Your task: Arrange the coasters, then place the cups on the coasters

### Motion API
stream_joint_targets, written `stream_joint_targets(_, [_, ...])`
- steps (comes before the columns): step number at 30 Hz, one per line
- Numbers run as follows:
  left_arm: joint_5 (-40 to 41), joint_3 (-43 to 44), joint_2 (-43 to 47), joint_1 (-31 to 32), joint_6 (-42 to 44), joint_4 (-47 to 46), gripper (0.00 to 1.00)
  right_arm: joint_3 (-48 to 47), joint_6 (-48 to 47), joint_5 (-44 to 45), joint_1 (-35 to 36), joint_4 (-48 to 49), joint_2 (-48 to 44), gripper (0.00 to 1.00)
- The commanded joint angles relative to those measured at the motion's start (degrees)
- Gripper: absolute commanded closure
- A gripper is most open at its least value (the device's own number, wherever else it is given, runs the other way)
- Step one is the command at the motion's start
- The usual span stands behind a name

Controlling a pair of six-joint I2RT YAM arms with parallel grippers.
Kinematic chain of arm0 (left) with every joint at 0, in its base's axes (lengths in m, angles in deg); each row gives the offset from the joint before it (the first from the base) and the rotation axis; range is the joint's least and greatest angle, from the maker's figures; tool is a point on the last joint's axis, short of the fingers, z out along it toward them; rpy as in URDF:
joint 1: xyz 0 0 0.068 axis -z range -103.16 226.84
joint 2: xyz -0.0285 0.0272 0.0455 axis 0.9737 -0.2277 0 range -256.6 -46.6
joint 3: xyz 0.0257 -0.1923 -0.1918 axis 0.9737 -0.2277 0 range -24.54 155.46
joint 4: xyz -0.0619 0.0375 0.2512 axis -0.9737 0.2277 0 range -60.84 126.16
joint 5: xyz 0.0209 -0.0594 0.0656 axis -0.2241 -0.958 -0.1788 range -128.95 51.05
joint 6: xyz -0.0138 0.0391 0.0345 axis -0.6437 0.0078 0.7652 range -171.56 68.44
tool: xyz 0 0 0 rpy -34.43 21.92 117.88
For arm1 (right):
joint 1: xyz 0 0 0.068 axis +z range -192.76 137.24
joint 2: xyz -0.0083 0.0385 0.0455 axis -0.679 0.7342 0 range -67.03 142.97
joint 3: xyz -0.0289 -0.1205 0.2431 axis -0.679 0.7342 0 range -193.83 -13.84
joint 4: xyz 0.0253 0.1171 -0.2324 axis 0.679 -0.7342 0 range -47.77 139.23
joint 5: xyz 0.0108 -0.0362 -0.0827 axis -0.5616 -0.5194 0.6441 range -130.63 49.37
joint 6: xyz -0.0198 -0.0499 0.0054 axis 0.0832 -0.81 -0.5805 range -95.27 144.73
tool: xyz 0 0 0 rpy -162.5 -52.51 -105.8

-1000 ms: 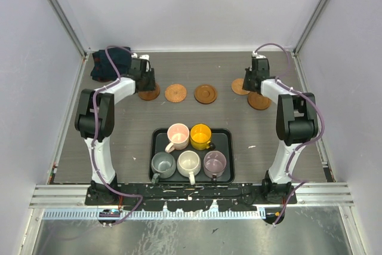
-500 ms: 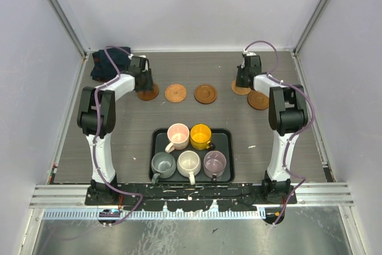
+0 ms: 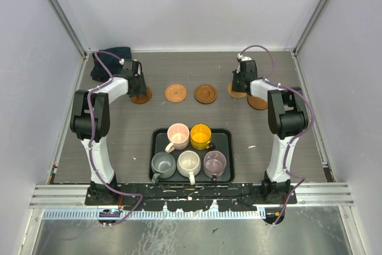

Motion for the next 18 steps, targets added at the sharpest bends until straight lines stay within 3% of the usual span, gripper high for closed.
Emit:
stream_joint_targets(1, [-1.3, -2.3, 3.3, -0.2, -0.8, 0.6, 0.58, 4.1, 0.7, -0.2, 3.6, -3.6, -2.3, 0.99])
stream_joint_targets(18, [-4.7, -3.2, 3.7, -0.3, -0.5, -0.7, 0.58, -1.7, 1.4, -0.2, 9.1, -6.9, 1.5, 0.99])
